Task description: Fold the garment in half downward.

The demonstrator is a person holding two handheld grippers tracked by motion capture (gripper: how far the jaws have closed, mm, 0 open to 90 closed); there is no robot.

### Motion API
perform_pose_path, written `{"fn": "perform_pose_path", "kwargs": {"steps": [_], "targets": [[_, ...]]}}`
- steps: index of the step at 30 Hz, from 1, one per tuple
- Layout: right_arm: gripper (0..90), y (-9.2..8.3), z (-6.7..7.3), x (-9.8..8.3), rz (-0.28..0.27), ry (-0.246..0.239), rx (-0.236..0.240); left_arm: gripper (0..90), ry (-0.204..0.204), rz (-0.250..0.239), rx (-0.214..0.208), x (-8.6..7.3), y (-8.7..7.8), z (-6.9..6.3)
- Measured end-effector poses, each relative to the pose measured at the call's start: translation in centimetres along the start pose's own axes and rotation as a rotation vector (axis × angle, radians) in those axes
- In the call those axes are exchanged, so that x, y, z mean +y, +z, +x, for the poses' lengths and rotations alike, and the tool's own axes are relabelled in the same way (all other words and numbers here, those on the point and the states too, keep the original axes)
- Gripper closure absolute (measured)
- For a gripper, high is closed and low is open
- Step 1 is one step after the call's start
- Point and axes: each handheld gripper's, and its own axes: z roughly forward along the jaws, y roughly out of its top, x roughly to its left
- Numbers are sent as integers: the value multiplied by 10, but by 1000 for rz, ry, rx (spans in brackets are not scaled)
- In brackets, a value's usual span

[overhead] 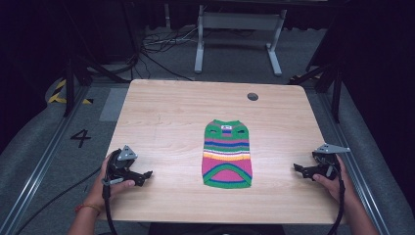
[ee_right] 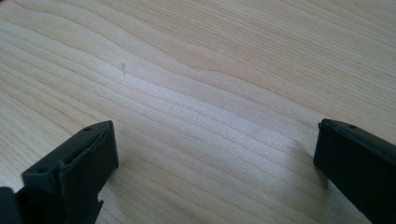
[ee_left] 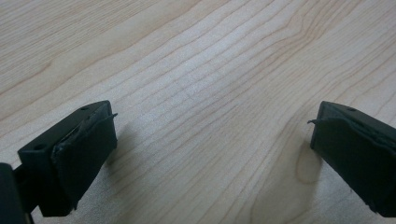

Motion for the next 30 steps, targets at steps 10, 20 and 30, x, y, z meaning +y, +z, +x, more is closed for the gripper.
{"fn": "perform_pose_path", "kwargs": {"steps": [10, 20, 30], "targets": [[0, 0, 0, 0, 0, -2, 2, 6, -3, 0, 1, 0, 0, 0], [0, 1, 0, 0, 0, -3, 2, 10, -3, 0, 0, 0, 0, 0], [151, -1, -2, 6, 15, -29, 24, 223, 3, -7, 47, 12, 1, 7]]}}
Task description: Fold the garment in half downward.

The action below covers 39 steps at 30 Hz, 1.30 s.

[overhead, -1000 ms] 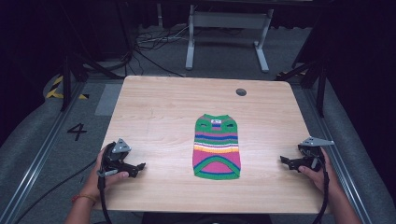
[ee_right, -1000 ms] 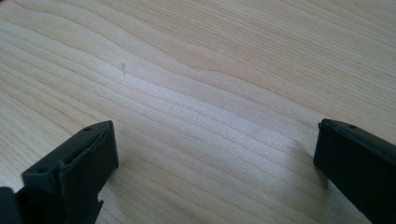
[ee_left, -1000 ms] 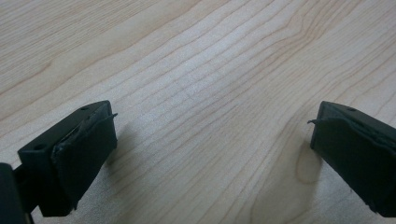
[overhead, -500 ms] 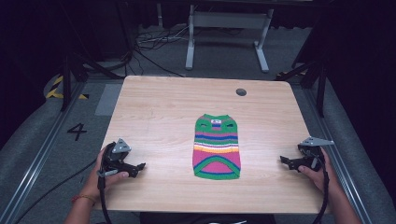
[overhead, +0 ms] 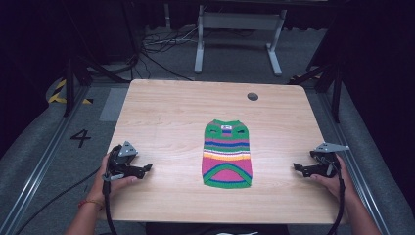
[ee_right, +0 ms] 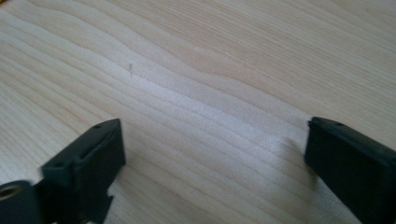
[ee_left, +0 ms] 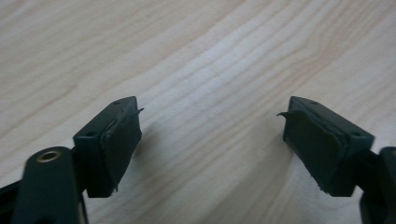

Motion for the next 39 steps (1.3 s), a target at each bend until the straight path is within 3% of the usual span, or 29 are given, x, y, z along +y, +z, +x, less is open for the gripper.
{"fn": "perform_pose_path", "kwargs": {"steps": [1, 4, 5, 9, 20, 23, 28, 29, 30, 35, 39], "targets": [[289, -1, -2, 5, 11, -3, 3, 227, 6, 7, -9, 5, -1, 2], [310, -1, -2, 11, 32, -19, -3, 231, 5, -12, -12, 16, -2, 5], [350, -2, -1, 18, 23, -22, 11, 241, 8, -47, -15, 28, -2, 6], [376, -2, 1, 31, -3, -27, 20, 248, -1, -65, -19, 46, 4, 7], [411, 17, 18, 89, -39, -93, 54, 277, 40, -66, -58, 96, 37, 1], [417, 27, 26, 102, -36, -116, 61, 293, 64, -65, -70, 106, 46, -3], [432, 43, 40, 125, -42, -143, 92, 304, 71, -44, -87, 121, 62, -9], [434, 46, 42, 128, -40, -148, 96, 304, 91, -54, -77, 125, 66, -11], [440, 55, 50, 138, -40, -164, 108, 305, 83, -44, -100, 132, 72, -12], [469, 74, 65, 153, -36, -192, 119, 315, 83, -42, -110, 150, 90, -18], [482, 86, 72, 161, -33, -189, 130, 321, 94, -43, -119, 163, 99, -24]]}}
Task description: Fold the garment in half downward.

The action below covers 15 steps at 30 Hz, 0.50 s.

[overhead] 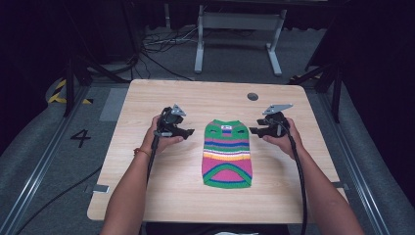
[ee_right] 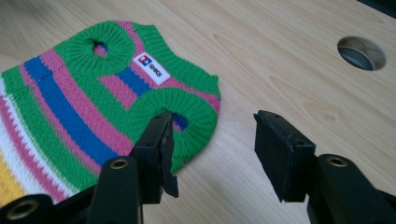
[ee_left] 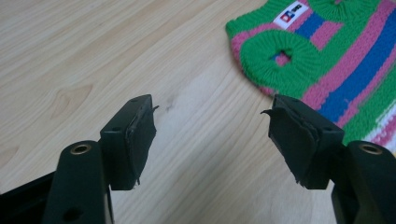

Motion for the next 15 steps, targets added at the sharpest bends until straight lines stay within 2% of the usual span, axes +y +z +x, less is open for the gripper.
{"fn": "perform_pose_path", "kwargs": {"steps": [2, 4, 6, 7, 13, 15], "targets": [[493, 6, 1, 4, -1, 6, 15, 320, 5, 2, 0, 6, 6, -2], [509, 14, 1, 7, -3, -9, 6, 323, 14, 3, 6, 12, 14, -4], [515, 21, 1, 9, 12, -1, 8, 325, 1, 10, -8, 17, 23, -6], [529, 24, 1, 10, 14, -3, 8, 328, 10, 17, -4, 20, 27, -6], [568, 36, -2, 13, 2, 28, 13, 352, 5, 20, -10, 32, 45, -9], [576, 40, -4, 14, 1, 41, 20, 391, 6, 20, 5, 35, 50, -10]]}}
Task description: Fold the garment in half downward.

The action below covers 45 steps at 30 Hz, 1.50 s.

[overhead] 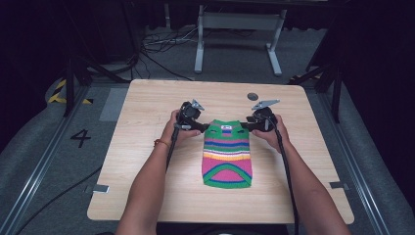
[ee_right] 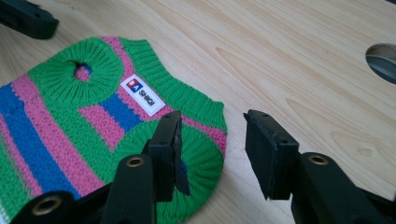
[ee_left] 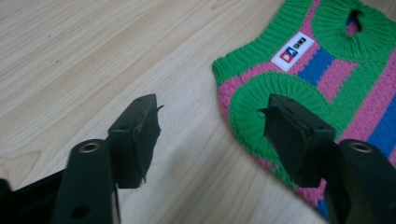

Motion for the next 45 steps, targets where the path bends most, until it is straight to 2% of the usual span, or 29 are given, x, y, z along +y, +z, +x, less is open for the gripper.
{"fn": "perform_pose_path", "kwargs": {"steps": [5, 6, 7, 8, 9, 11, 16, 18, 20, 23, 25, 27, 30, 34, 36, 40, 41, 45], "targets": [[588, 13, 0, -1, 11, -1, -16, 404, -36, -21, 5, 5, 12, -2], [574, 16, -1, -2, 19, 5, -19, 404, -31, 6, 48, 7, 19, -5], [571, 18, -1, -3, 24, 7, -26, 404, -41, 17, 65, 7, 22, -5], [568, 21, -2, -4, 35, 15, -30, 404, -62, 3, 58, 7, 25, -6], [566, 23, -3, -5, 38, 23, -26, 404, -71, 10, 56, 8, 27, -8], [564, 24, -3, -6, 34, 33, -27, 404, -63, 13, 64, 8, 29, -8], [571, 26, -6, -6, 42, 35, -5, 427, -79, 20, 45, 7, 33, -11], [621, 26, -6, -6, 45, 44, 15, 486, -74, 19, 28, 7, 32, -11], [658, 26, -6, -6, 44, 42, 27, 571, -82, 11, -7, 6, 32, -12], [746, 26, -5, -7, 35, 48, 45, 723, -66, 14, -45, 6, 32, -13], [795, 27, -4, -7, 34, 60, 54, 782, -34, 16, -41, 7, 32, -15], [819, 27, -2, -5, 41, 48, 45, 806, -15, 17, -28, 9, 32, -17], [839, 25, 0, -3, 40, 29, 40, 826, 13, 23, -6, 11, 31, -19], [841, 24, 0, -3, 37, 26, 48, 832, 14, 21, -4, 12, 29, -19], [842, 18, 0, -1, 24, 17, 59, 831, 28, 31, 10, 14, 28, -21], [843, 12, 1, 2, -6, 12, 61, 832, 43, -1, 23, 17, 22, -23], [843, 11, 2, 3, -13, 6, 57, 833, 59, -2, 42, 20, 19, -23], [843, 7, 3, 10, -40, -17, 25, 837, 69, -21, 68, 28, 12, -23]]}}
